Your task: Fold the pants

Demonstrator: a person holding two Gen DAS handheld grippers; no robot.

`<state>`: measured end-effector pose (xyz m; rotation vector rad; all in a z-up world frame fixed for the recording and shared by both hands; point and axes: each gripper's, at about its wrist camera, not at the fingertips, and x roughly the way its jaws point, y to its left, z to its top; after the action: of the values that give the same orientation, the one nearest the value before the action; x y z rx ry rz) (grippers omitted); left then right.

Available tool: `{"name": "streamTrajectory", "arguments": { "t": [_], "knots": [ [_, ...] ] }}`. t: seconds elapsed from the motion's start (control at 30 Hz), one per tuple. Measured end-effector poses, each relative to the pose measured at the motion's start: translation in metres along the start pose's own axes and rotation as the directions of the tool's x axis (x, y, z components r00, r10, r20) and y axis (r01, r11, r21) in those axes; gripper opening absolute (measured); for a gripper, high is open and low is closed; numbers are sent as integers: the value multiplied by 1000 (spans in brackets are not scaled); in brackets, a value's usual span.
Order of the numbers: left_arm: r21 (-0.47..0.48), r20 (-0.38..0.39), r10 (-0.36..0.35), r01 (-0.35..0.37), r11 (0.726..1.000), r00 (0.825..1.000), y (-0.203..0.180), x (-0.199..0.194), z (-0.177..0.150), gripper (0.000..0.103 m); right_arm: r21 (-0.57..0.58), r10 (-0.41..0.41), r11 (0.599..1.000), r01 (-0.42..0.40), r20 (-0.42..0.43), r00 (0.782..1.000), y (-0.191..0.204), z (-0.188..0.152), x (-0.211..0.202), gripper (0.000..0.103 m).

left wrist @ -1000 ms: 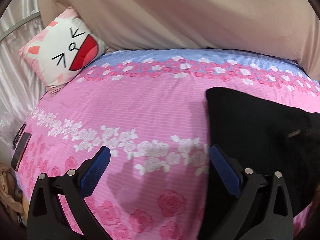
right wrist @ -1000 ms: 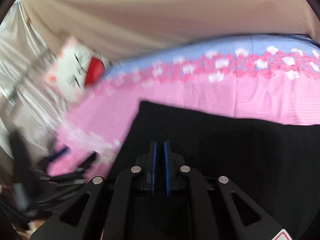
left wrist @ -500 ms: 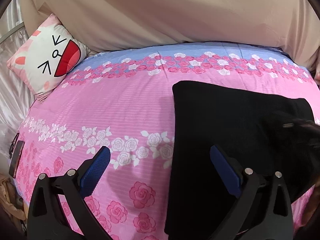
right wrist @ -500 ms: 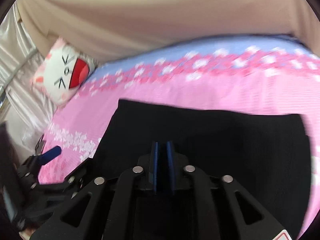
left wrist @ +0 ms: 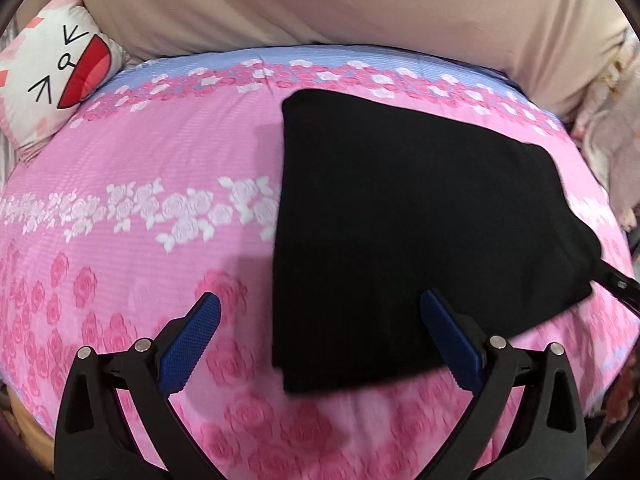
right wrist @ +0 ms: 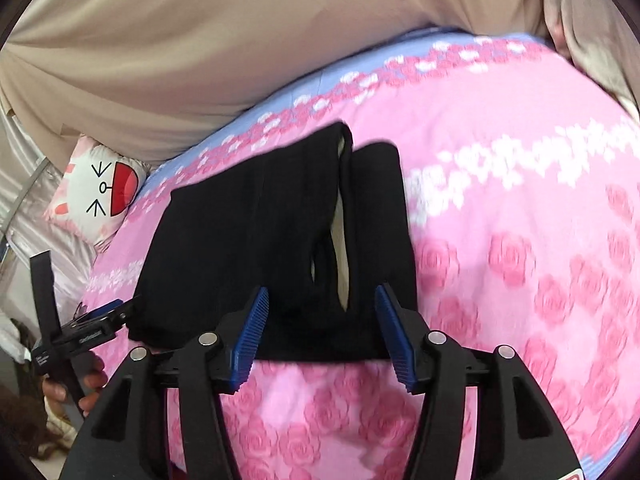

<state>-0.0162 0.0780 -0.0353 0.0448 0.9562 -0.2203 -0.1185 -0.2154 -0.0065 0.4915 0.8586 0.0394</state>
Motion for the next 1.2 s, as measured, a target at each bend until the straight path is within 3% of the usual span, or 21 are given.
{"name": "streamTrajectory", "arguments": {
  "t": [0.1, 0.23, 0.4, 0.47, 0.5, 0.53, 0.57, 0.6, 0.67, 0.73, 0.77, 0.8, 0.87, 0.93, 0.97, 1.0, 1.07, 1.2],
  "knots": [
    [58, -6, -34, 34, 998, 999, -6, -8, -17, 98, -37, 15, 999, -15, -11, 1000, 3, -8, 2, 55],
    [163, -5, 80, -79, 983, 997, -15, 4, -35, 98, -86, 30, 996, -33, -36, 999, 5, -15, 9, 60],
    [137, 37, 79, -83, 987, 996, -12, 16, -26, 98, 24, 180, 983, -180, -14, 984, -9, -6, 15, 77],
    [123, 39, 55, -59, 991, 998, -9, 20, -17, 96, 78, 241, 968, -240, -5, 970, -16, 1, 23, 78],
    [114, 33, 27, -31, 993, 999, -7, 21, -12, 86, 94, 258, 962, -257, 1, 966, -19, 3, 27, 73],
    [117, 22, -30, 27, 993, 999, -7, 21, -6, 76, 89, 252, 964, -251, 6, 968, -18, 7, 31, 41],
    [113, 16, -58, 56, 992, 998, -8, 20, -2, 62, 60, 209, 976, -209, 5, 978, -14, 11, 34, 24],
    [108, 20, -74, 71, 992, 997, -9, 15, 5, 53, 38, 184, 982, -184, -3, 983, -10, 15, 35, 22],
    [126, 58, -92, 84, 989, 994, -11, -6, 17, 44, 29, 209, 977, -211, 42, 977, -1, 23, 19, 20],
    [134, 123, -85, 69, 989, 989, -9, -30, 22, 44, -11, 206, 979, -206, 106, 973, 13, 29, -8, 20],
    [143, 137, -75, 55, 988, 988, -7, -37, 21, 47, -34, 194, 981, -191, 137, 971, 19, 29, -23, 20],
    [150, 133, -61, 41, 988, 989, -6, -38, 19, 58, -45, 177, 984, -172, 152, 972, 20, 28, -31, 20],
    [155, 79, -34, 22, 988, 996, -6, -22, 9, 70, -32, 139, 990, -136, 136, 981, 9, 19, -25, 22],
    [153, -16, -7, 9, 988, 1000, -6, 7, -6, 70, -3, 19, 1000, -19, 20, 1000, -11, 4, 14, 31],
    [140, -68, -1, 11, 990, 998, -5, 18, -15, 71, 29, 39, 999, -40, 33, 999, -24, -6, 23, 31],
    [118, -69, -10, 19, 993, 998, -2, 17, -18, 72, 57, 69, 996, -72, 60, 996, -28, -9, 18, 35],
    [96, -45, -27, 31, 995, 999, 7, -3, -16, 76, 92, 88, 991, -93, 49, 995, -30, -8, 4, 40],
    [79, 84, -24, 17, 997, 996, 18, -45, 3, 92, -23, -48, 998, 53, 176, 983, -25, -4, -37, 54]
  ]
}}
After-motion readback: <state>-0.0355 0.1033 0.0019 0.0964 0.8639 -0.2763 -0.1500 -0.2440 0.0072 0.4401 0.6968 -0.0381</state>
